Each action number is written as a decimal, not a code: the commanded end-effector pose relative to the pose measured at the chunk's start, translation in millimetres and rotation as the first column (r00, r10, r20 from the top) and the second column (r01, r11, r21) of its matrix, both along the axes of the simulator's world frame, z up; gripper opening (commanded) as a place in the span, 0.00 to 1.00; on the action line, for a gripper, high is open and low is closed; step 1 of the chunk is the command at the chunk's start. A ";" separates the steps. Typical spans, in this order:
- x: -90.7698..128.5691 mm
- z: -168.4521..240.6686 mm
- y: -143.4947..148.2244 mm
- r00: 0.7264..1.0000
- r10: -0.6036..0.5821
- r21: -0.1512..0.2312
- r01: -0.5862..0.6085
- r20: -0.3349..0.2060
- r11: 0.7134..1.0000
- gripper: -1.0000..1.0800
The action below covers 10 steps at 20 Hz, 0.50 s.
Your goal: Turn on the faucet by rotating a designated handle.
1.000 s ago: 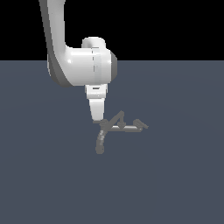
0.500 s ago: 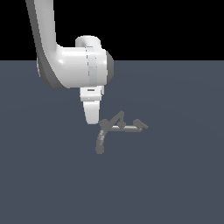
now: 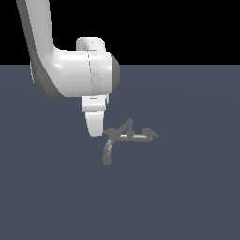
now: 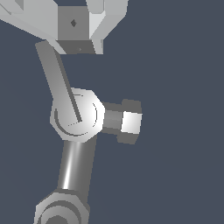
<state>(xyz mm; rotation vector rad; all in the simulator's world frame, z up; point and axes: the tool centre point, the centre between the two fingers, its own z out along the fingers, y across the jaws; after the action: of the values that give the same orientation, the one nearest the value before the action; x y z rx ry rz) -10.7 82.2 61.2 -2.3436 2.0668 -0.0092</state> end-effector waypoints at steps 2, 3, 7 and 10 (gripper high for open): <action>-17.6 -0.5 -11.0 1.000 -0.012 -0.009 0.012 -0.015 1.000 0.00; -21.1 -0.3 -11.5 1.000 -0.012 -0.009 0.012 -0.015 1.000 0.00; -21.8 0.0 -8.0 1.000 0.002 -0.004 -0.002 -0.011 1.000 0.00; -29.3 -0.2 -20.3 1.000 -0.003 -0.005 0.003 -0.012 1.000 0.00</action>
<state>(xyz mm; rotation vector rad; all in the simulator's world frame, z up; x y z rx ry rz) -37.6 80.3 61.0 -2.3696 2.0467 0.0046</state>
